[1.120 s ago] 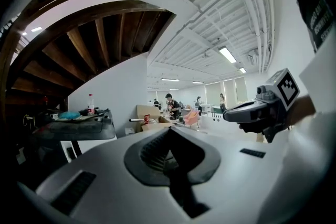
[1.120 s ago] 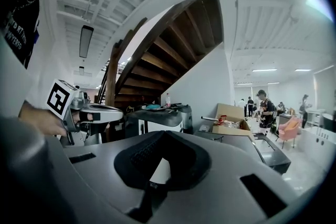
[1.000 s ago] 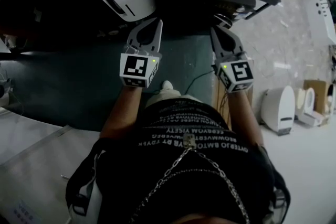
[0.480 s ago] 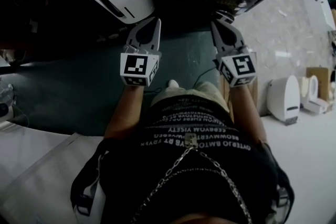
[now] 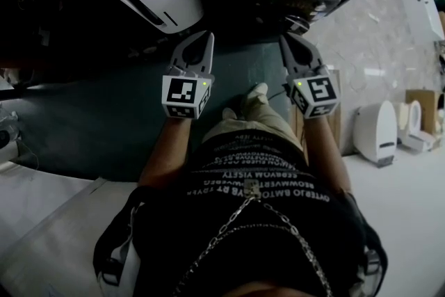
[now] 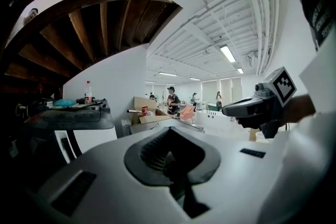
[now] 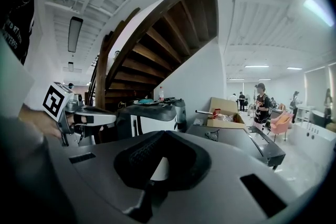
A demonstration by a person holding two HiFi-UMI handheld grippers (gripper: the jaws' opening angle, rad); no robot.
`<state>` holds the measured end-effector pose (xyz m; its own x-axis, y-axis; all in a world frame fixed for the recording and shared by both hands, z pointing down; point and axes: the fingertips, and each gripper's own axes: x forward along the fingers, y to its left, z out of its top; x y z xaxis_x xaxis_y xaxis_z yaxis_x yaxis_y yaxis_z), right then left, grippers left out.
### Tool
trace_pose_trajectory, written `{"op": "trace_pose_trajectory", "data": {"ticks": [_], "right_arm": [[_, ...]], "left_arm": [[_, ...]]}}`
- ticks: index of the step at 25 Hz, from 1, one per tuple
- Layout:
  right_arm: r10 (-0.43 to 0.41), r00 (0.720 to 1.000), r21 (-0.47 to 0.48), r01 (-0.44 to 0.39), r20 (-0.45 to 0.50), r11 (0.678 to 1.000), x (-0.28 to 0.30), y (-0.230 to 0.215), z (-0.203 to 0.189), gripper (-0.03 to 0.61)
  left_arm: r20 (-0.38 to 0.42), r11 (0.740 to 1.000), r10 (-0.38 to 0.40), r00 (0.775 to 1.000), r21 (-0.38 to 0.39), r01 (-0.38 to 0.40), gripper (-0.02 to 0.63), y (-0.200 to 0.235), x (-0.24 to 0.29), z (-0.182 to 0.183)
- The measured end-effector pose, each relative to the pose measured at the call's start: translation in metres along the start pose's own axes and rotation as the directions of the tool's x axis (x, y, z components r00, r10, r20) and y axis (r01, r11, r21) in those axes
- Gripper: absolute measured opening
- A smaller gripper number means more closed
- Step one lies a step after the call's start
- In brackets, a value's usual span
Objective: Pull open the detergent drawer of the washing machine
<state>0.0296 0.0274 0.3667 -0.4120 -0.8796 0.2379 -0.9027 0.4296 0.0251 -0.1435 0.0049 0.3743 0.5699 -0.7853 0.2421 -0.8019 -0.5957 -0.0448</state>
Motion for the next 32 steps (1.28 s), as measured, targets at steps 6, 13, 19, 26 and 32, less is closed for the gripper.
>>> {"op": "trace_pose_trajectory", "data": {"ticks": [6, 13, 19, 26, 32], "right_arm": [[0.018, 1.0, 0.032, -0.018, -0.013, 0.999, 0.013, -0.019, -0.006, 0.002], [0.032, 0.999, 0.047, -0.031, -0.029, 0.998, 0.044, -0.061, -0.008, 0.002], [0.029, 0.999, 0.049, -0.028, -0.023, 0.998, 0.075, -0.097, -0.005, 0.002], [0.071, 0.996, 0.057, -0.068, -0.056, 0.996, 0.102, -0.129, -0.013, 0.002], [0.122, 0.991, 0.072, -0.118, -0.062, 0.99, 0.118, -0.148, -0.014, 0.002]], "left_arm": [[-0.038, 1.0, 0.016, 0.999, -0.002, -0.016, 0.003, 0.004, 0.022, -0.006], [-0.01, 0.999, 0.029, 1.0, -0.034, -0.029, 0.003, 0.011, 0.07, 0.006], [-0.02, 0.999, 0.038, 0.999, -0.026, -0.038, 0.003, 0.024, 0.109, 0.018], [-0.087, 0.997, 0.054, 0.995, -0.043, -0.058, 0.003, 0.033, 0.144, 0.005], [-0.106, 0.996, 0.072, 0.992, -0.037, -0.076, 0.003, 0.03, 0.169, 0.008]]}}
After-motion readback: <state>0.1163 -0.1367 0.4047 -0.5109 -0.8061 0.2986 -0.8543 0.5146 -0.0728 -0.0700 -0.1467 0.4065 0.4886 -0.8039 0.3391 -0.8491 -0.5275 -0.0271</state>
